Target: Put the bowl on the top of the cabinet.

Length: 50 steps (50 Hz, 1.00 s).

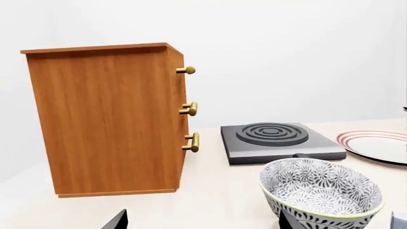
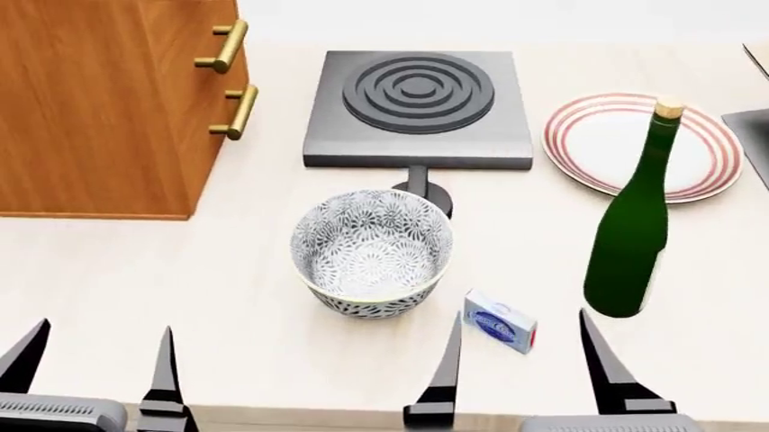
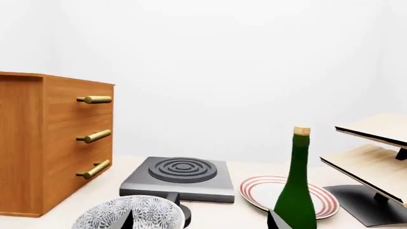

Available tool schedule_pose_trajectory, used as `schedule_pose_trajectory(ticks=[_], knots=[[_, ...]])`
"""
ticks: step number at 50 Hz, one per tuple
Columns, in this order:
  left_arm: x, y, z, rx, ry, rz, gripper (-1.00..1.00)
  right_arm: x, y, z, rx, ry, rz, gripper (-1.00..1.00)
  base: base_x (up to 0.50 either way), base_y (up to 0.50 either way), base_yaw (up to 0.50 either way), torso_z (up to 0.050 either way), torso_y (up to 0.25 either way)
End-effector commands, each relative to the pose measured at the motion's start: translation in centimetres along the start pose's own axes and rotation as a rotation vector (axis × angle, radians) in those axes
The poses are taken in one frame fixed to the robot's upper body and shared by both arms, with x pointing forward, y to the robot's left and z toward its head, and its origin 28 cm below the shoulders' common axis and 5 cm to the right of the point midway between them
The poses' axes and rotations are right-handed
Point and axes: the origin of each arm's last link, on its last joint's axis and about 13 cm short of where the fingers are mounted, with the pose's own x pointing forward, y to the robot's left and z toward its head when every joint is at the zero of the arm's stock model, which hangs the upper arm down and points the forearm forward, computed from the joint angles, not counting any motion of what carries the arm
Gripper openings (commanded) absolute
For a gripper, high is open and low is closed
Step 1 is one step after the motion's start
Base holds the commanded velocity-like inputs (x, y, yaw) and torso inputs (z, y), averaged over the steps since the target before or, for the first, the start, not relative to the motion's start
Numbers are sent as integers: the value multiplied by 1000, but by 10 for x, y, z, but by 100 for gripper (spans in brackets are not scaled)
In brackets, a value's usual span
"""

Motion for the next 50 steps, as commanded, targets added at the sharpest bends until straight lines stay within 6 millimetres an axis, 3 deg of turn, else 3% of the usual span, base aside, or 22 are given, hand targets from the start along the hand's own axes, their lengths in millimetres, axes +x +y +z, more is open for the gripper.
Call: schedule_pose_trajectory(ticks=[1,22,50], knots=[[0,-1,1,-2,0,-2,100,0,0,0,7,-2,-1,100,0,0,0,0,0],[-3,1,-1,-10,-11,6,100,-1,0,1,3,-10,6,100,0,102,0,0,0],[-6,1,1,-11,-11,8,100,-4,0,0,2,-8,13,100,0,319,0,0,0]])
